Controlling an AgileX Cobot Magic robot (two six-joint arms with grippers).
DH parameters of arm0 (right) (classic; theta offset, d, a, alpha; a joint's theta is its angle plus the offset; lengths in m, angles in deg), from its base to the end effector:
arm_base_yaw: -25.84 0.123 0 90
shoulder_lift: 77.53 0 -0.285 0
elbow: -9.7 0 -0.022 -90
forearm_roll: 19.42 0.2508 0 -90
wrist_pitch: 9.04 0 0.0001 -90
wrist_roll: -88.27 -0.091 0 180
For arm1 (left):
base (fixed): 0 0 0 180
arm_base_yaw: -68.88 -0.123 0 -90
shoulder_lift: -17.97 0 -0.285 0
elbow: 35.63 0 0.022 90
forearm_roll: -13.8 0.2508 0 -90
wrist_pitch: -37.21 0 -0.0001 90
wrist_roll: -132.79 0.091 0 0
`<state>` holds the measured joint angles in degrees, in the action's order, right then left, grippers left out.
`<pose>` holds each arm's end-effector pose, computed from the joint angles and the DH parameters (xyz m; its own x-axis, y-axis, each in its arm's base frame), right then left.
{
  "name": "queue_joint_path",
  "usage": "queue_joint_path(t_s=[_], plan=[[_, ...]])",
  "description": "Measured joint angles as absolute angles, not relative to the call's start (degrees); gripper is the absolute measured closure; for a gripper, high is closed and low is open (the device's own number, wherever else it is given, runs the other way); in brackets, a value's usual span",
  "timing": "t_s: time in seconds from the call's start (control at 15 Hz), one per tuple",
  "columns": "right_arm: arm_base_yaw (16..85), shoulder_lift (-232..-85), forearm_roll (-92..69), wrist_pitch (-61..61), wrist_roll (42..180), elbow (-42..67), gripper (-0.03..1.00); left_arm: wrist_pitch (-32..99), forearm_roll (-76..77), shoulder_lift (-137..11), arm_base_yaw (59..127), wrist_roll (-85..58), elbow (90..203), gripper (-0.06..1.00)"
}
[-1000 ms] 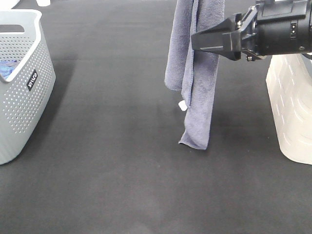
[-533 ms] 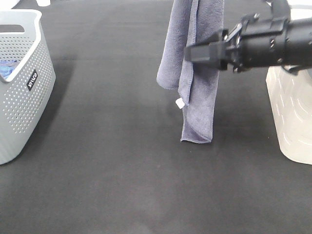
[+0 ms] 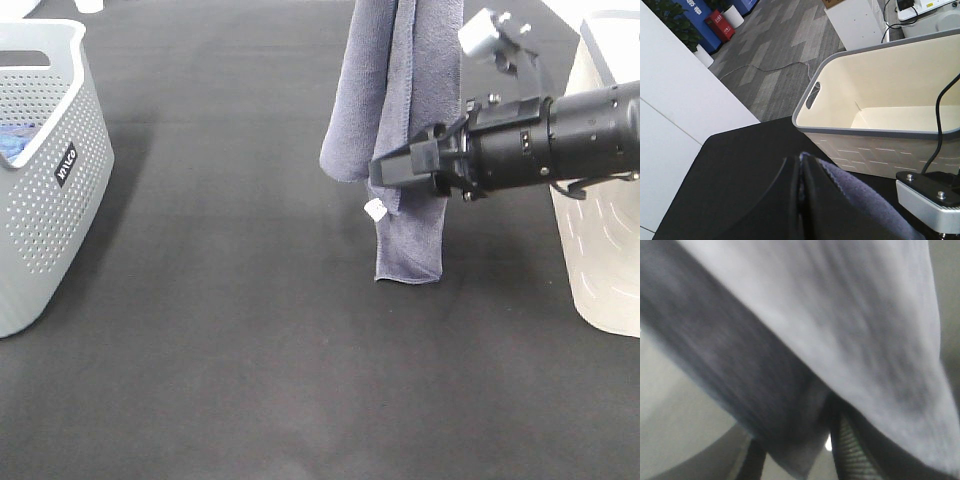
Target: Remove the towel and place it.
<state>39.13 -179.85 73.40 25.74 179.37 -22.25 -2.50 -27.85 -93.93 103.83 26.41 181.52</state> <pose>0.2908 0.1220 0.1918 -0.6790 -0.1260 -0.7233 -0.5718 0.7087 0.4133 0.3232 -0.2731 0.4511 0.3580 0.4485 -0.8189 0.8079 0.2908 0.5125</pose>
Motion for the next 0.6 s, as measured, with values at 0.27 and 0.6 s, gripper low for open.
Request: queue_joint_path(t_s=[0.27,0.6], plan=[[39.13,-179.91,66.41,26.54,173.41,-22.25,0.80,-2.50,-26.82,-93.93,103.83,26.30,181.52,0.94],[39.13,-176.25,46.41,33.99,153.30,-22.08,0.97,-3.87,-11.81,-93.93,103.83,13.81,181.52,0.94]])
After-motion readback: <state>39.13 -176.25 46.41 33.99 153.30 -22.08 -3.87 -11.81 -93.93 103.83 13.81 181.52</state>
